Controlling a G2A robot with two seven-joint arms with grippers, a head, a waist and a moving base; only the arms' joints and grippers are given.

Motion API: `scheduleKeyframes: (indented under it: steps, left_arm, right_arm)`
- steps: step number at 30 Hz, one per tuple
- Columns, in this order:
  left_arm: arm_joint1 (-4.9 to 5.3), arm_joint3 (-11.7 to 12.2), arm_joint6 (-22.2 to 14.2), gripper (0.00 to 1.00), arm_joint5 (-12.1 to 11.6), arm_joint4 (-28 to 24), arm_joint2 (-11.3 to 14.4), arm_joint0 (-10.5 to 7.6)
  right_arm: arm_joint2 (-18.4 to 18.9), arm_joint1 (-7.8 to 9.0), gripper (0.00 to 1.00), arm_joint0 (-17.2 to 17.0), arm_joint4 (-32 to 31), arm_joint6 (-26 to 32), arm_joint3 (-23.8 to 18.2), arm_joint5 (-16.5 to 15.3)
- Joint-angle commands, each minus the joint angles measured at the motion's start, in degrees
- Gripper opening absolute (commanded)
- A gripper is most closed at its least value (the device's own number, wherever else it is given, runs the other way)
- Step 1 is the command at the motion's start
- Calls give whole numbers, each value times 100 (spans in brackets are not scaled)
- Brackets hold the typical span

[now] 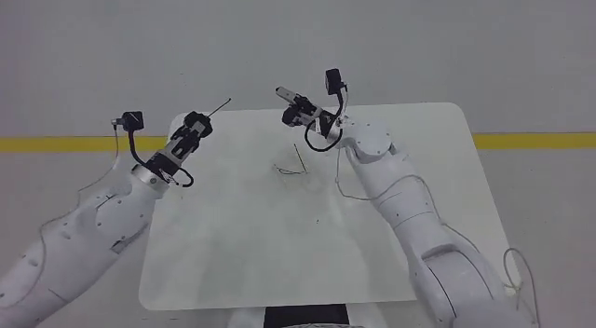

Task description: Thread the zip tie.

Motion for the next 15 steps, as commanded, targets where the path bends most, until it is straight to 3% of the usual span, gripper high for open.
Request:
scheduleKeyframes:
  steps: [1,3,5,9,15]
  left_arm:
    - [-16,-42,-81,0,9,-117,19,11]
    - [-45,2,-260,0,6,-28,18,-23]
    - [-87,-30,-433,0,0,-588,22,11]
    - [-120,-86,-1272,0,0,-1778,-167,96]
    - [-188,-58,-2199,0,0,-3217,-602,355]
  right_arm:
    - [5,0,100,-20,22,-20,-2,8]
    - [58,-6,100,-169,443,102,-89,-110]
    - [109,-15,100,-223,943,410,-41,-85]
    - [134,-54,100,-214,1828,1002,218,-130]
    - [-75,-159,100,-27,2440,1479,702,-79]
